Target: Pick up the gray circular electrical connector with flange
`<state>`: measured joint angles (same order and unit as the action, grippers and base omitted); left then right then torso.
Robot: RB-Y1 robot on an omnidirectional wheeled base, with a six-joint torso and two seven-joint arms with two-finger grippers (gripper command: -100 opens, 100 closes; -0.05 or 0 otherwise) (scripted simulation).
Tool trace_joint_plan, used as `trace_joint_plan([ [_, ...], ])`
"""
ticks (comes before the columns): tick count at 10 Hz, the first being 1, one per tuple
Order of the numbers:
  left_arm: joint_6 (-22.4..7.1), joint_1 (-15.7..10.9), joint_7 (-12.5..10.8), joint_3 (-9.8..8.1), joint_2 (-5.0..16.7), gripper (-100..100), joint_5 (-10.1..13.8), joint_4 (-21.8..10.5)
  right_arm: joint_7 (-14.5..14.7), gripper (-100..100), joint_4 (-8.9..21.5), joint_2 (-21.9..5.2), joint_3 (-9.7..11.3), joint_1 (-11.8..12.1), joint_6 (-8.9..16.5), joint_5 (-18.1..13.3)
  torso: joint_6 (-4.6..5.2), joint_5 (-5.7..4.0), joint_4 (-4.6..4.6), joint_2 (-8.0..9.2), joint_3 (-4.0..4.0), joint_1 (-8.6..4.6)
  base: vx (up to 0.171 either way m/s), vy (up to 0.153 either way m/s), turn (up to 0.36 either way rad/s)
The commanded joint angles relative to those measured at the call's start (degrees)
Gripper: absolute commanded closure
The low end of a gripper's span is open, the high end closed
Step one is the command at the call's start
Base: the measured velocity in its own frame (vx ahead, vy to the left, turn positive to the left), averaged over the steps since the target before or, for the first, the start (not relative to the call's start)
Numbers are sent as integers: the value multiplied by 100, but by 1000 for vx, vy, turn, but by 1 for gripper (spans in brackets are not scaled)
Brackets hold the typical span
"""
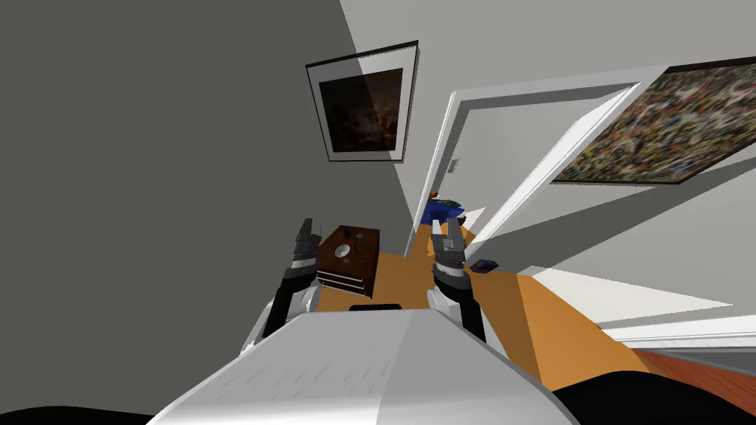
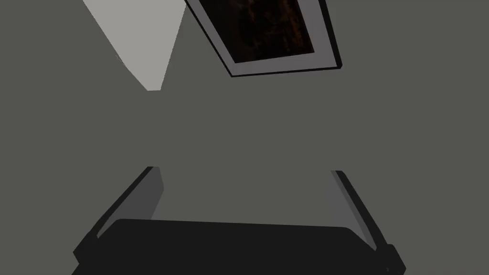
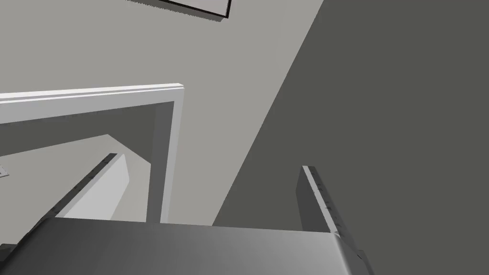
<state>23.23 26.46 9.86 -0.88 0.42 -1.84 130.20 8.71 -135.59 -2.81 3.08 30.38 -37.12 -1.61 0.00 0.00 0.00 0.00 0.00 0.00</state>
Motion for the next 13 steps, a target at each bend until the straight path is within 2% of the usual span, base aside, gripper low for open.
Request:
trace_joint_plan([
  [1, 5, -16, 99, -9, 116, -100, 93, -160, 0, 0, 0, 0, 0, 0, 0, 0, 0, 0, 0, 0, 0, 0, -11, -16, -96],
  [5, 17, -49, 405, -59, 398, -100, 408, -707, 0, 0, 0, 0, 0, -1, 0, 0, 1, -1, 2, 12, 7, -7, -29, -21, -101],
  [6, 17, -49, 405, -59, 398, -100, 408, -766, 0, 0, 0, 0, 0, -1, 0, 0, 2, -2, 3, 13, 7, -7, -21, -11, -45],
  [9, 43, -93, 699, -142, 620, -100, 746, -1360, 0, 0, 0, 0, 0, -1, 0, 0, 1, -1, 1, 7, 4, -3, -15, -16, -174],
  [12, 54, -112, 802, -177, 692, -100, 872, -1726, 0, 0, 0, 0, 0, 0, 0, 0, 1, -1, 1, 3, 2, -4, -7, -15, -95],
  [13, 63, -131, 905, -215, 762, -100, 1004, -1973, 0, 0, 0, 0, 0, 0, 0, 0, -1, -1, 1, 3, 2, -2, -2, -14, -171],
])
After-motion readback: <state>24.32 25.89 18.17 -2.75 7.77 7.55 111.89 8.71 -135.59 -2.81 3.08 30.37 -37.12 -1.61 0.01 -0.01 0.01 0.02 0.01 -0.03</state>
